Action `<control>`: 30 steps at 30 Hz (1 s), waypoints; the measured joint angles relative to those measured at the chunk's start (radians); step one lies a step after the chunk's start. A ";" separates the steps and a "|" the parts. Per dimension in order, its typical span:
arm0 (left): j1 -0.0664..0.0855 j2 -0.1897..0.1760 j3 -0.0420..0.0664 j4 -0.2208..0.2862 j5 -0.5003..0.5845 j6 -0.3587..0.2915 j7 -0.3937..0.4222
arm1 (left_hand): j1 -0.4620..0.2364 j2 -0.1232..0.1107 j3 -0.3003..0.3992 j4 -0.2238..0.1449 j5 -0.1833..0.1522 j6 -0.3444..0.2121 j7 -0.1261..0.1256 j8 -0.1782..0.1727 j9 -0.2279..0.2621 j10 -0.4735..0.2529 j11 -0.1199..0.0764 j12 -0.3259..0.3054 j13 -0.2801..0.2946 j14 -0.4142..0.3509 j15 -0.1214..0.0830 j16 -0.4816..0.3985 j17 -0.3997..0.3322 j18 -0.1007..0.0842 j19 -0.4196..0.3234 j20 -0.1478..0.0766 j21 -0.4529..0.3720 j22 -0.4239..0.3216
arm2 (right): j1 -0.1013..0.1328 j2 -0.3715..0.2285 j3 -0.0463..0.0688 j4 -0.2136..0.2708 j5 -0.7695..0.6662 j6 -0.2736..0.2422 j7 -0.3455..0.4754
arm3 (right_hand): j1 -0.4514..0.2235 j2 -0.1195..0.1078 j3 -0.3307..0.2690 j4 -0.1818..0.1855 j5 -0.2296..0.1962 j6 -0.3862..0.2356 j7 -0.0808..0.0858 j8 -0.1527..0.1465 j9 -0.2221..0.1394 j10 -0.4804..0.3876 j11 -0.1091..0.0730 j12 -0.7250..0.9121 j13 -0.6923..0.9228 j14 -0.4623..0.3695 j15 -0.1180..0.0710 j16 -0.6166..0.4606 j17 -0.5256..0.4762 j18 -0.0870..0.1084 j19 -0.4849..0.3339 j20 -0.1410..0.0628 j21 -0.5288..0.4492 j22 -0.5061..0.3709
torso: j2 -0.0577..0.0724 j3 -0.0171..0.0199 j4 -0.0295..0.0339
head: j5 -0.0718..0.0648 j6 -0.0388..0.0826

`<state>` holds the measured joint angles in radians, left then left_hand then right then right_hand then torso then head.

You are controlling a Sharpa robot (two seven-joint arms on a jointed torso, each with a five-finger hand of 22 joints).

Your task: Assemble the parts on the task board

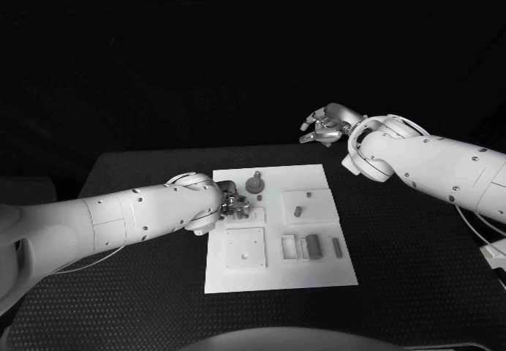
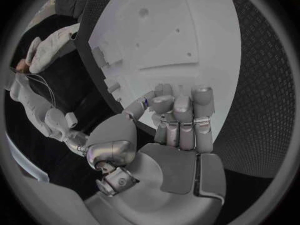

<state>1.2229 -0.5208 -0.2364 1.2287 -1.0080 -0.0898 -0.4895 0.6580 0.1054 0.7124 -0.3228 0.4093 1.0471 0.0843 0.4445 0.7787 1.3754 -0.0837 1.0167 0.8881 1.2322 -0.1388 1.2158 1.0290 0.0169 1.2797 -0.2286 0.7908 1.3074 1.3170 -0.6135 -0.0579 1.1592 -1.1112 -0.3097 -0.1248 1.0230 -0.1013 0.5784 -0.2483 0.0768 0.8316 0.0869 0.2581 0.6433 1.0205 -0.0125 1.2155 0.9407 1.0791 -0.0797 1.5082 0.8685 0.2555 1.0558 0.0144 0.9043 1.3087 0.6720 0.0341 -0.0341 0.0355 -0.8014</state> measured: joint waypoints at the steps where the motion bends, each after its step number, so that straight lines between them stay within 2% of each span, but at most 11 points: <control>1: 0.000 0.000 0.000 -0.001 0.000 0.000 0.000 | 0.000 0.000 0.000 0.000 0.000 0.000 0.000 0.000 0.000 0.000 0.000 0.000 -0.001 0.000 0.000 0.000 0.000 0.000 0.000 0.000 0.000 0.000 | 0.000 0.000 0.000 0.000 0.000 0.000 0.000 | 0.000 0.000 0.000 0.000 0.000 0.000 0.000 0.000 0.000 0.000 0.000 0.000 0.000 0.000 0.000 0.000 0.000 0.000 0.000 0.000 0.000 0.000 | 0.000 0.0000 0.0000 | 0.000 0.000; 5: 0.000 0.003 0.000 -0.004 0.002 0.001 -0.001 | 0.000 0.000 0.000 0.000 0.002 0.000 0.000 0.001 0.002 0.000 0.000 0.004 -0.001 0.000 0.000 0.001 -0.002 0.000 0.000 0.000 0.000 0.000 | 0.000 0.001 0.000 0.000 0.000 0.000 0.000 | 0.000 0.000 0.000 0.000 0.000 0.000 0.000 0.000 0.000 0.000 0.000 0.000 0.000 0.000 0.000 0.000 0.000 0.000 0.000 0.000 0.000 0.000 | 0.000 0.0006 -0.0007 | 0.001 -0.001; 11: 0.001 0.007 0.000 -0.009 0.004 0.012 -0.004 | -0.008 0.008 0.000 0.000 0.033 0.000 0.000 0.004 0.003 0.004 -0.004 0.005 -0.003 0.000 0.000 0.004 -0.006 0.000 0.000 0.000 0.000 0.000 | 0.000 0.002 0.000 0.000 0.000 0.001 0.000 | 0.000 0.000 0.000 0.000 0.000 0.000 0.000 0.000 0.000 0.000 0.000 0.000 0.000 0.000 0.000 0.000 0.000 0.000 0.000 0.000 0.000 0.000 | 0.000 0.0010 -0.0011 | 0.002 -0.002; 18: 0.002 0.010 0.001 -0.011 0.004 0.023 -0.006 | -0.018 0.012 0.000 0.000 0.034 0.000 0.000 0.015 0.012 0.006 -0.006 0.005 -0.006 0.000 0.000 0.004 -0.012 0.000 0.004 0.003 0.000 0.000 | 0.000 0.002 0.000 0.000 0.000 0.002 0.000 | 0.000 0.000 0.000 0.000 0.000 0.000 0.000 0.000 0.000 0.000 0.000 0.000 0.000 0.000 0.000 0.000 0.000 0.000 0.000 0.000 0.000 0.000 | 0.000 0.0012 -0.0012 | 0.002 0.000; 20: 0.002 0.011 0.001 -0.011 0.004 0.025 -0.007 | -0.021 0.012 0.000 0.000 0.052 0.000 0.000 0.016 0.012 0.006 -0.006 0.005 -0.006 0.000 0.000 0.004 -0.012 0.000 0.004 0.003 0.000 0.000 | 0.000 0.002 0.000 0.000 0.000 0.002 0.000 | 0.000 0.000 0.000 0.000 0.000 0.000 0.000 0.000 0.001 0.000 0.000 0.000 0.000 0.000 0.000 0.000 0.000 0.000 0.000 0.000 0.000 0.000 | 0.000 0.0013 -0.0013 | 0.002 -0.001; 23: 0.002 0.012 0.001 -0.011 0.002 0.025 -0.008 | -0.022 0.011 0.000 0.000 0.052 0.000 0.000 0.017 0.012 0.007 -0.007 0.009 -0.006 0.000 0.000 0.006 -0.012 0.000 0.008 0.000 0.000 0.000 | 0.000 0.002 0.000 0.000 0.000 0.003 0.000 | 0.000 0.000 0.000 0.000 0.000 0.000 0.000 0.000 0.001 0.000 0.000 0.000 0.000 0.000 0.000 0.000 0.000 0.000 0.000 0.000 0.000 0.000 | 0.000 0.0015 -0.0014 | 0.002 -0.001; 30: 0.002 0.014 0.000 -0.012 -0.002 0.025 -0.011 | -0.039 0.028 0.000 0.000 0.053 0.002 -0.002 0.017 0.013 0.010 -0.010 0.009 -0.007 0.000 0.000 0.008 -0.015 0.000 0.013 -0.002 0.000 0.001 | 0.000 0.001 0.000 0.000 0.000 0.003 0.000 | 0.000 0.000 0.000 0.000 0.000 0.000 0.000 0.000 0.001 0.000 0.000 0.000 0.000 0.000 0.000 0.000 0.000 0.000 0.000 0.000 0.000 0.000 | 0.000 0.0014 -0.0012 | 0.001 -0.002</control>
<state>1.2246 -0.5065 -0.2361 1.2165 -1.0100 -0.0652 -0.5000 0.6187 0.1335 0.7124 -0.3228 0.4618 1.0494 0.0821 0.4618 0.7916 1.3852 -0.0936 1.0253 0.8806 1.2322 -0.1388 1.2237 1.0136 0.0170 1.2924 -0.2306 0.7908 1.3081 1.3170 -0.6122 -0.0580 1.1592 -1.1112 -0.3066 -0.1248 1.0230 -0.1013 0.5784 -0.2483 0.0768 0.8316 0.0869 0.2582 0.6440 1.0205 -0.0125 1.2155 0.9408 1.0791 -0.0797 1.5082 0.8686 0.2554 1.0558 0.0144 0.9043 1.3087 0.6716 0.0356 -0.0354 0.0369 -0.8036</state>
